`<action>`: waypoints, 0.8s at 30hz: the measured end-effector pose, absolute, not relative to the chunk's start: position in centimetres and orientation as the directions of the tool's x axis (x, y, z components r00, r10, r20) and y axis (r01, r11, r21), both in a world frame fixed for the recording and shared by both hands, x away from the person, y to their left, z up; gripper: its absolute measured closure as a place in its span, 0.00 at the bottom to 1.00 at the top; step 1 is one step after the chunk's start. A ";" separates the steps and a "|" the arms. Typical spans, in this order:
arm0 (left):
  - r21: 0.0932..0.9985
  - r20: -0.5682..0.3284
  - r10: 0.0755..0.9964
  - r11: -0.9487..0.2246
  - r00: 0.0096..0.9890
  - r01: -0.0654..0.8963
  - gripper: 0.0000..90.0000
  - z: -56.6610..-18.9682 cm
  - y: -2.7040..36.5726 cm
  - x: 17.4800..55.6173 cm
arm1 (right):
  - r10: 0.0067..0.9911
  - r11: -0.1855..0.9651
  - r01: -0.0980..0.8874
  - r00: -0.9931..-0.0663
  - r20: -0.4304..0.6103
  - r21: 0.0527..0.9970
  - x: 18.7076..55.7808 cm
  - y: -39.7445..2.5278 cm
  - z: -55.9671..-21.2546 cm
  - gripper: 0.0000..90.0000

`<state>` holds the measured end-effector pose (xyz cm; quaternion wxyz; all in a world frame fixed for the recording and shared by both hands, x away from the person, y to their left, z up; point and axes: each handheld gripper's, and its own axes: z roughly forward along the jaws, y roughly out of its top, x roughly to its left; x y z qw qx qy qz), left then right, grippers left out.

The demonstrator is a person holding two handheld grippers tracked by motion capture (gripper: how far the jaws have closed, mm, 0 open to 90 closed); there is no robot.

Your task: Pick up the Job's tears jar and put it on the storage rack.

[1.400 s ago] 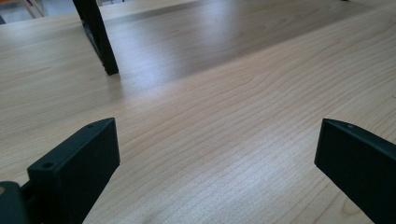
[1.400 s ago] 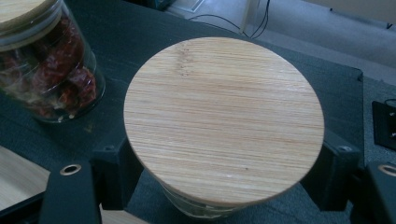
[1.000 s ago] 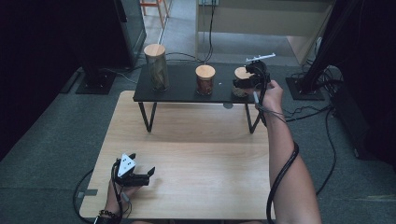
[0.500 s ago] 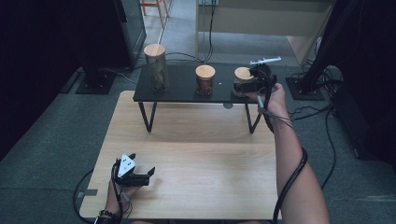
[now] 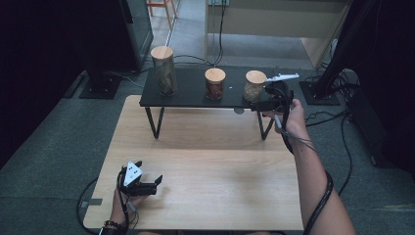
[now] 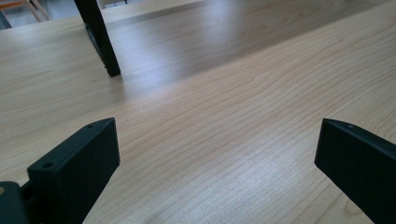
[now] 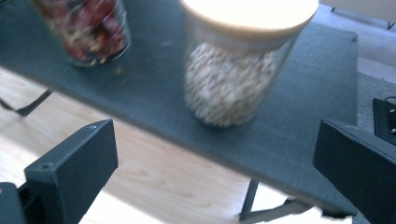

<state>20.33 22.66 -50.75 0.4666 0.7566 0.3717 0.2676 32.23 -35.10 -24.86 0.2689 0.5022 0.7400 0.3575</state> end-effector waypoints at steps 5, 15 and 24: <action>0.905 0.057 0.813 -0.287 0.579 0.314 0.00 -50.7 22.7 20.3 | 0.926 0.271 0.548 -0.373 -0.059 0.791 30.8 -34.8 -25.6 0.00; 0.905 0.057 0.813 -0.287 0.580 0.313 0.00 -50.8 22.7 20.3 | 0.915 0.292 0.540 -0.399 -0.065 0.789 29.0 -35.0 -26.5 0.00; 0.904 0.062 0.811 -0.294 0.582 0.312 0.00 -50.7 22.6 20.3 | 0.910 0.305 0.544 -0.408 -0.071 0.782 28.0 -35.2 -27.7 0.00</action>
